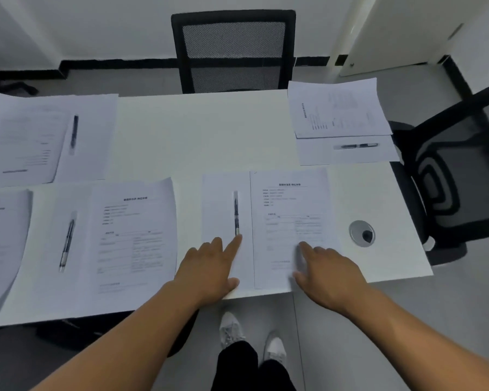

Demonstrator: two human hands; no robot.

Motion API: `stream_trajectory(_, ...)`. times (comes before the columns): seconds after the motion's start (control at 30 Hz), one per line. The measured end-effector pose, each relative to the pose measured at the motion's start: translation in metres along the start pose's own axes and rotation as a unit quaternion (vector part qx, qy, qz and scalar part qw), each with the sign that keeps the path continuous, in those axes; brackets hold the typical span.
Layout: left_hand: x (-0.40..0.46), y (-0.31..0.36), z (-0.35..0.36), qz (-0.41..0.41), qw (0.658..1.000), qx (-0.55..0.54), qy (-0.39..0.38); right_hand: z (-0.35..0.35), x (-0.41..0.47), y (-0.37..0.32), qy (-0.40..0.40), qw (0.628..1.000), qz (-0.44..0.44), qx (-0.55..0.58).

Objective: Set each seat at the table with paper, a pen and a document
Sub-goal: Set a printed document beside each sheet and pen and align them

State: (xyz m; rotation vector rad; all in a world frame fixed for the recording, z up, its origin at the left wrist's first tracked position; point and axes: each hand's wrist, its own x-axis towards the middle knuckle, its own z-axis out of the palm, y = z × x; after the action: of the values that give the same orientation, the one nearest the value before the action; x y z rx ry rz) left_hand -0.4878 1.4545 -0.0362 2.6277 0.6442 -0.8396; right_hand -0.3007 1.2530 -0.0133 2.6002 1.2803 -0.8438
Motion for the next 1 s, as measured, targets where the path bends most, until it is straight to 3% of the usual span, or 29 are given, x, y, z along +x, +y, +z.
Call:
stream_trajectory(0.5, 0.013, -0.005, 0.017, -0.007, 0.998, 0.022, 0.053, 0.039, 0.017, 0.016, 0.061, 0.998, 0.012, 0.014)
stream_trajectory(1.0, 0.01, 0.006, 0.027, -0.013, 0.998, 0.04, 0.039, 0.047, 0.017, 0.032, 0.083, 0.996, -0.008, -0.026)
